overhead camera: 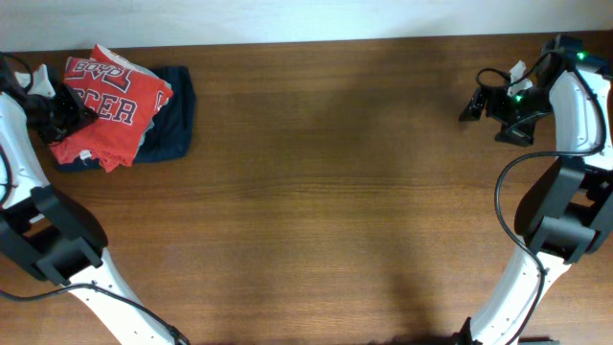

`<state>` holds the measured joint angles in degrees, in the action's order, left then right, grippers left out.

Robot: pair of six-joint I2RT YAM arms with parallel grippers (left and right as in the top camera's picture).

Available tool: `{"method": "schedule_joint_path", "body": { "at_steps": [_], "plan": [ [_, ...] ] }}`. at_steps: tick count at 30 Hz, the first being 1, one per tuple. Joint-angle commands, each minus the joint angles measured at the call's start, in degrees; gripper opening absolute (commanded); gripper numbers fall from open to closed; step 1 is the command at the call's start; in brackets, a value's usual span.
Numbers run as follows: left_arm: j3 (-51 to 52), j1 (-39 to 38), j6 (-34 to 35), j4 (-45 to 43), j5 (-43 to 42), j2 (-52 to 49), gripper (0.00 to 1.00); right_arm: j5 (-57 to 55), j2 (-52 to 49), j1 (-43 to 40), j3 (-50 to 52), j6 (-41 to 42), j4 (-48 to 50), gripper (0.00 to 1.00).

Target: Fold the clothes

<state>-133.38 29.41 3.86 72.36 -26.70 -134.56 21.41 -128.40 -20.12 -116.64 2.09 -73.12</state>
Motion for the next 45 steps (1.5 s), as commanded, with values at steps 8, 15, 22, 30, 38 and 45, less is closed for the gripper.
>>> {"method": "schedule_joint_path", "body": {
  "at_steps": [8, 15, 22, 30, 38, 45],
  "plan": [
    [-5.33, 0.42, -0.44, 6.25, 3.54, 0.5, 0.11, -0.72, 1.55, -0.15, -0.74, -0.28, -0.15, 0.99],
    [-6.64, 0.22, -0.02, 10.93, 12.17, 0.48, 0.13, -0.72, 1.55, -0.15, -0.74, -0.28, -0.15, 0.99],
    [-6.21, 0.2, 1.29, 10.86, 16.52, 0.44, 0.13, -0.72, 1.55, -0.15, -0.74, -0.28, -0.15, 0.99],
    [-6.16, -0.04, 3.17, 10.62, 20.52, 0.07, 0.13, -0.72, 1.55, -0.15, -0.74, -0.28, -0.15, 0.99],
    [-6.16, -1.99, 3.17, 9.97, 20.55, -2.47, 0.13, -0.72, 1.55, -0.15, -0.74, -0.28, -0.15, 0.99],
    [-7.58, -2.89, 3.19, 9.66, 20.52, -3.96, 0.13, -0.72, 1.55, -0.15, -0.74, -0.28, -0.15, 0.99]
  ]
}}
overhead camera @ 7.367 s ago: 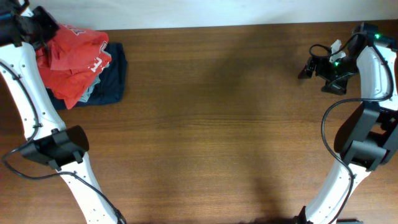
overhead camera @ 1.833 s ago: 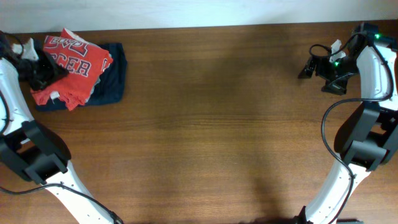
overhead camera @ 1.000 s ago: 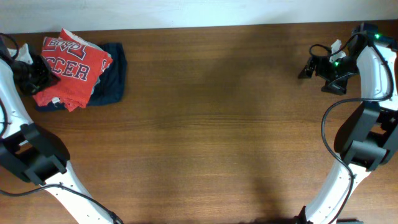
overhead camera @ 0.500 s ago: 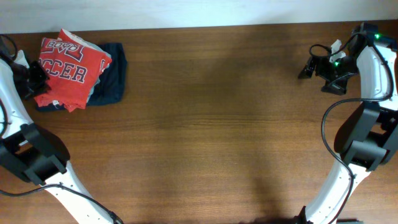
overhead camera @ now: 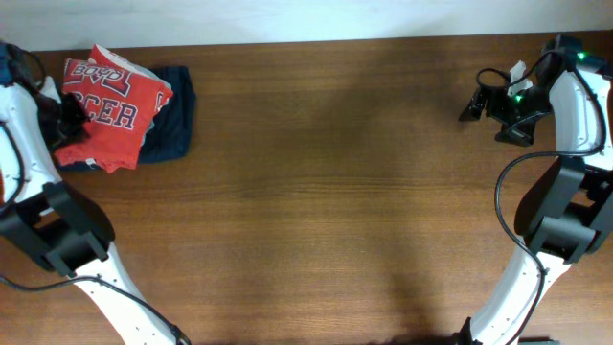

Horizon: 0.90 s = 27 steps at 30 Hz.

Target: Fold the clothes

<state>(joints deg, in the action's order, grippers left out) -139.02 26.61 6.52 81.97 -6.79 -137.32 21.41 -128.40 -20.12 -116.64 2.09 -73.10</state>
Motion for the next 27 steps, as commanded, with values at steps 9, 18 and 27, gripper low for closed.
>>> {"method": "schedule_joint_path", "body": {
  "at_steps": [9, 18, 27],
  "plan": [
    [-20.02, -1.66, 1.77, 2.89, -10.58, -1.2, 0.13, -0.72, 1.55, -0.15, -0.74, -0.28, -0.17, 0.99],
    [-22.95, -2.91, 1.68, -2.25, -30.12, -3.19, 0.16, -0.72, 1.55, -0.15, -0.74, -0.28, -0.17, 0.99],
    [-22.58, -1.95, -3.61, -2.95, -45.29, -13.05, 0.02, -0.72, 1.55, -0.15, -0.74, -0.28, -0.17, 0.99]
  ]
}}
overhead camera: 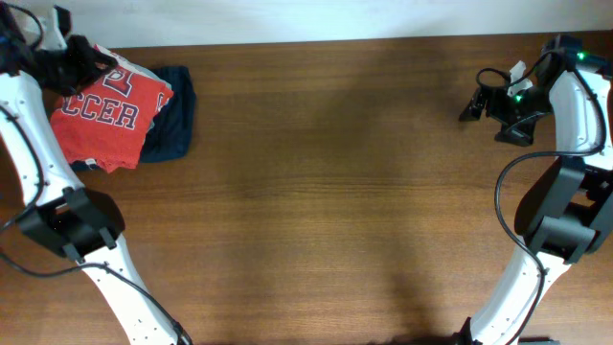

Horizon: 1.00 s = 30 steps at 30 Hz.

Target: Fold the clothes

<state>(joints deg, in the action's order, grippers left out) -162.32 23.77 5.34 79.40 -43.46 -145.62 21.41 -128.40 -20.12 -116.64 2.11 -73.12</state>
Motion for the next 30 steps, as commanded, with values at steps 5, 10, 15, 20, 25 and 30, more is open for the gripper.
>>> {"method": "schedule_joint_path", "body": {
  "at_steps": [5, 10, 15, 20, 25, 30],
  "plan": [
    [0.72, 1.86, -2.45, -2.4, -9.51, -10.29, 0.0, -0.72, 1.55, -0.15, -0.74, -0.31, -0.15, 0.99],
    [0.72, 3.13, -2.45, -5.66, -9.38, -15.89, 0.01, -0.72, 1.55, -0.15, -0.74, -0.31, -0.15, 0.99],
    [0.72, 3.45, -2.43, -6.14, -9.42, -19.39, 0.0, -0.72, 1.55, -0.15, -0.74, -0.31, -0.15, 0.99],
    [-1.75, 3.45, -2.38, -8.26, -13.68, -19.1, 0.0, -0.72, 1.55, -0.15, -0.74, -0.31, -0.15, 0.99],
    [-11.93, 3.85, 3.08, -11.04, -20.63, -19.1, 0.01, -0.72, 1.55, -0.15, -0.74, -0.31, -0.15, 0.99],
    [-17.62, 3.76, 8.33, -12.22, -21.24, -15.82, 0.01, -0.72, 1.55, -0.15, -0.74, -0.31, -0.15, 0.99]
  ]
}}
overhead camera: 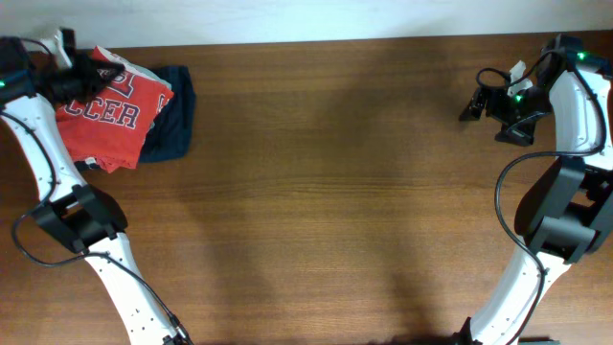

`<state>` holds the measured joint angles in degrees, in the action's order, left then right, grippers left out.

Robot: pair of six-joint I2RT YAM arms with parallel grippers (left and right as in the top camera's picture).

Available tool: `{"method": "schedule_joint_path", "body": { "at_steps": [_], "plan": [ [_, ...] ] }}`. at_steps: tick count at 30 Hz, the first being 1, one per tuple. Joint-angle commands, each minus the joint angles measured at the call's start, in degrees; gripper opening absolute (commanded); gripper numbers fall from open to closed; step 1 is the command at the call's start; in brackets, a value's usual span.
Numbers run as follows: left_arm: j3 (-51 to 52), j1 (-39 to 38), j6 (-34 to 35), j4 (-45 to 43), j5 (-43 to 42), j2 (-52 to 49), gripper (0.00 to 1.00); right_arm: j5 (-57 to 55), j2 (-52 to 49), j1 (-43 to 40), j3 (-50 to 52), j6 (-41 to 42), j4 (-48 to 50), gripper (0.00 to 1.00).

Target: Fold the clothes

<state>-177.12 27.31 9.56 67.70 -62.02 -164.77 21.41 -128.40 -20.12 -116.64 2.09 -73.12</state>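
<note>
A red shirt with white lettering lies crumpled at the table's far-left back corner, on top of a folded navy garment. My left gripper sits low over the shirt's back edge and hides part of the lettering. Its fingers merge into one dark shape, so I cannot tell whether they hold cloth. My right gripper hovers at the far right back of the table, pointing left. Its fingers appear together with nothing between them.
The brown wooden table stretches between the two arms. The white wall edge runs along the back. The right arm's cables loop down at the right side.
My left gripper has shifted slightly right and toward me, staying on the red shirt's back edge. The shirt and navy garment lie much as before. The right arm has not moved.
My left gripper was first at the red shirt's left edge, and remained there a moment later. Then it stood at the back left corner of the shirt, whose left edge had drawn in. Now it rests over the shirt's back edge. The right arm stayed still throughout.
</note>
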Motion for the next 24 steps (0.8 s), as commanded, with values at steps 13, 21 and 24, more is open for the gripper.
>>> {"method": "schedule_joint_path", "body": {
  "at_steps": [13, 21, 24],
  "plan": [
    [-2.82, -8.87, 4.57, 4.2, 18.36, 16.15, 0.18, -0.72, 1.55, -0.15, -0.74, -0.28, -0.15, 0.99],
    [-2.27, -20.57, 4.59, 8.11, 43.5, 16.65, 0.43, -0.72, 1.55, -0.15, -0.74, -0.28, -0.15, 0.99],
    [-2.12, -24.61, 4.57, 8.44, 53.05, 16.65, 0.51, -0.72, 1.55, -0.15, -0.74, -0.28, -0.15, 0.98]
  ]
}}
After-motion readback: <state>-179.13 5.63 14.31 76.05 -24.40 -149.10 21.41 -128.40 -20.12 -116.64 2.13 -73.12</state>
